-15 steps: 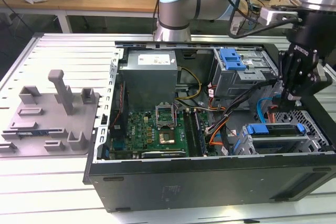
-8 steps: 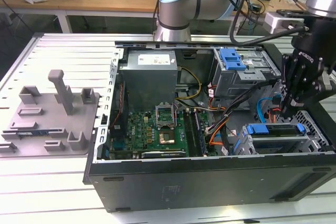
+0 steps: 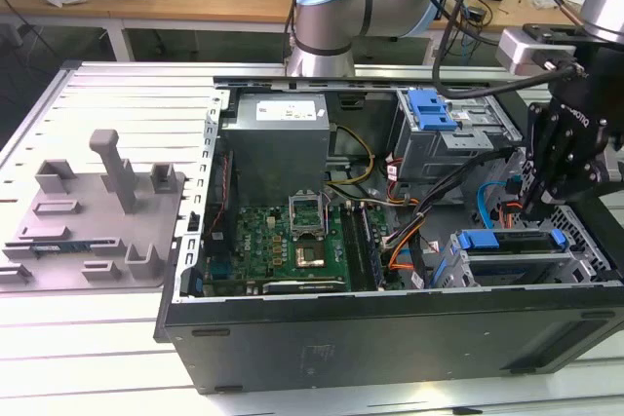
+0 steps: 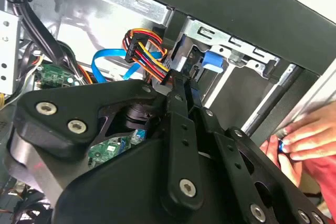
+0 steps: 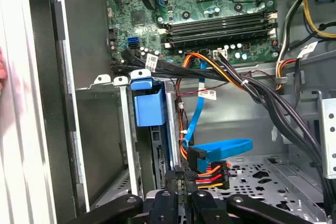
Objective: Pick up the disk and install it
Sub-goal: 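Insert the first disk wire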
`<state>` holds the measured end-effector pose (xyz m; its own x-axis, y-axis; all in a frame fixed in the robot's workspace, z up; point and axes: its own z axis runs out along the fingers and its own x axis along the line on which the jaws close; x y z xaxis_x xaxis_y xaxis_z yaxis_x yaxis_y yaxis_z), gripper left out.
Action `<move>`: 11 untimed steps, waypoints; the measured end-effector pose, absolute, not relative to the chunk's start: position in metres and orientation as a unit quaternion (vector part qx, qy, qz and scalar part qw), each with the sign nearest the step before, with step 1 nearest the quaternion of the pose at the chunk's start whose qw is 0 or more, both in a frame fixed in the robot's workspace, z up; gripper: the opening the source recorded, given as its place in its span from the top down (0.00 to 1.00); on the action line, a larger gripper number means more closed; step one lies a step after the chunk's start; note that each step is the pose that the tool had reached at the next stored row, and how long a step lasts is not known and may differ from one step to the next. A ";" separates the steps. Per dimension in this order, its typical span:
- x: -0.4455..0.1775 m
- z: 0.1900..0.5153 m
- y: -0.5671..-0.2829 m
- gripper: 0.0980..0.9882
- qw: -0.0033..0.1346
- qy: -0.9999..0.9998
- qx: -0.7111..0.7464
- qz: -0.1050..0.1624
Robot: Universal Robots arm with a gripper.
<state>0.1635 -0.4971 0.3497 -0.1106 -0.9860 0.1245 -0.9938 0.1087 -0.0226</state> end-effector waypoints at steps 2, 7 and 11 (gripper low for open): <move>0.163 0.350 -0.500 0.93 0.033 -0.743 0.666 0.044; 0.163 0.350 -0.506 0.93 0.031 -0.743 0.668 0.041; 0.163 0.350 -0.507 0.93 0.025 -0.743 0.668 0.035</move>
<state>0.1634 -0.5073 0.3500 -0.1061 -0.9908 0.0845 -0.9943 0.1049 -0.0187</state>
